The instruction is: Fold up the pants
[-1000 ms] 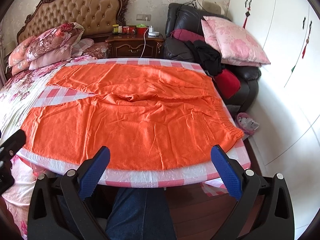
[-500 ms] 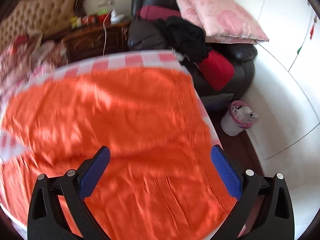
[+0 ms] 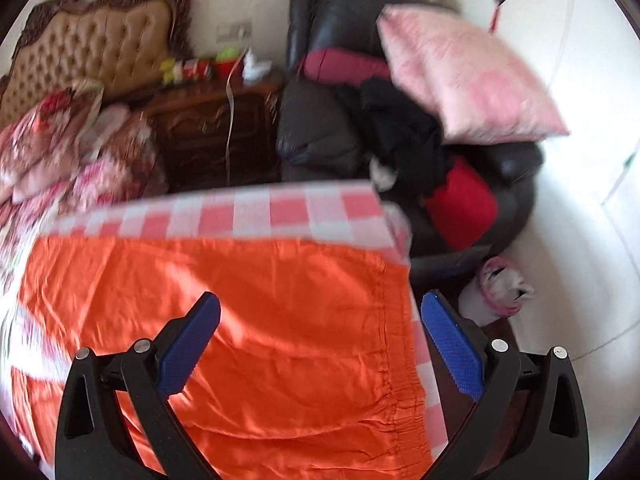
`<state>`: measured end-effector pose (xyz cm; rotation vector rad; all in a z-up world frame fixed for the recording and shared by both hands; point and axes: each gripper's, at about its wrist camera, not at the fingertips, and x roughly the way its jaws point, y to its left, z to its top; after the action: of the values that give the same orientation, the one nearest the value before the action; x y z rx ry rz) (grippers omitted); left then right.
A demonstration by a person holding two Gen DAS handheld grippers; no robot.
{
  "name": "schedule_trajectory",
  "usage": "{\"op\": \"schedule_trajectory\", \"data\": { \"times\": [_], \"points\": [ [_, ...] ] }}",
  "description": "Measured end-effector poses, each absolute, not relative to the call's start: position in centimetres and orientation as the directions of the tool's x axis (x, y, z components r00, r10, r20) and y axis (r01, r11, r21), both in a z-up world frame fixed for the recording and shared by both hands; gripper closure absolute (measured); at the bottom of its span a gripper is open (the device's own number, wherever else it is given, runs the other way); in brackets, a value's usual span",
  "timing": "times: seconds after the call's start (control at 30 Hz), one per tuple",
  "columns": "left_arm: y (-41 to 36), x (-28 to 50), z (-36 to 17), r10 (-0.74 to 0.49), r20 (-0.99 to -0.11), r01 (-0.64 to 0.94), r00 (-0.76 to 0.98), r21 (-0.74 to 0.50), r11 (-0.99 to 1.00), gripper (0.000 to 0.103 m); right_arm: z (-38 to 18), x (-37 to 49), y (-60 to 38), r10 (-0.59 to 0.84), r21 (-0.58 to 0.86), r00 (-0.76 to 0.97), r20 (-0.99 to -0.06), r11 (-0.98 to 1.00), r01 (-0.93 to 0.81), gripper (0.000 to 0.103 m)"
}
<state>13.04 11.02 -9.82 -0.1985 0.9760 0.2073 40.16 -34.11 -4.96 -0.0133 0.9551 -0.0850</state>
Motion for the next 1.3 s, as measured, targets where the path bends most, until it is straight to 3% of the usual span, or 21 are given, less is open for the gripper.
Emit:
{"op": "schedule_trajectory", "data": {
  "times": [0.13, 0.27, 0.57, 0.63, 0.67, 0.73, 0.77, 1.0, 1.3],
  "points": [
    [11.8, 13.6, -10.6, 0.089, -0.849, -0.279, 0.521, -0.071, 0.958, 0.002, -9.7, 43.4, -38.1, -0.137, -0.14, 0.44, -0.887, 0.99, 0.027, 0.007],
    [12.1, 14.2, -10.8, 0.095, -0.853, -0.279, 0.513, -0.061, 0.958, 0.002, -11.9, 47.4, -41.1, -0.059, -0.045, 0.375, -0.925, 0.998, 0.045, 0.007],
    [15.7, 14.7, -9.3, 0.12, -0.848, -0.316, 0.516, -0.059, 0.947, 0.002, -16.7, 54.6, -37.1, -0.024, -0.053, 0.297, -0.955, 0.994, -0.091, 0.007],
    [16.8, 15.5, -8.8, 0.13, -0.845, -0.325, 0.518, -0.053, 0.944, 0.002, -17.7, 54.9, -36.5, -0.051, -0.09, 0.293, -0.955, 0.989, -0.121, 0.025],
    [17.4, 16.2, -8.6, 0.129, -0.844, -0.325, 0.521, -0.056, 0.944, 0.002, -17.7, 54.7, -36.1, -0.071, -0.118, 0.316, -0.946, 0.984, -0.132, 0.042],
    [18.6, 18.1, -8.4, 0.097, -0.844, -0.317, 0.528, -0.09, 0.944, 0.002, -17.4, 54.2, -35.8, -0.064, -0.12, 0.339, -0.939, 0.982, -0.148, 0.086],
    [19.2, 19.3, -8.3, 0.074, -0.845, -0.313, 0.53, -0.114, 0.943, 0.002, -16.9, 53.7, -35.8, -0.056, -0.117, 0.349, -0.935, 0.981, -0.157, 0.095],
    [26.0, 32.4, -7.4, -0.073, -0.824, -0.352, 0.562, -0.318, 0.88, 0.004, -11.8, 47.5, -35.1, 0.048, -0.067, 0.496, -0.867, 0.975, -0.212, 0.1],
    [33.0, 46.3, -11.1, -0.261, -0.82, -0.466, 0.51, -0.518, 0.717, 0.032, -4.3, 33.9, -31.6, 0.249, 0.007, 0.613, -0.75, 0.93, -0.368, 0.101]
  ]
}}
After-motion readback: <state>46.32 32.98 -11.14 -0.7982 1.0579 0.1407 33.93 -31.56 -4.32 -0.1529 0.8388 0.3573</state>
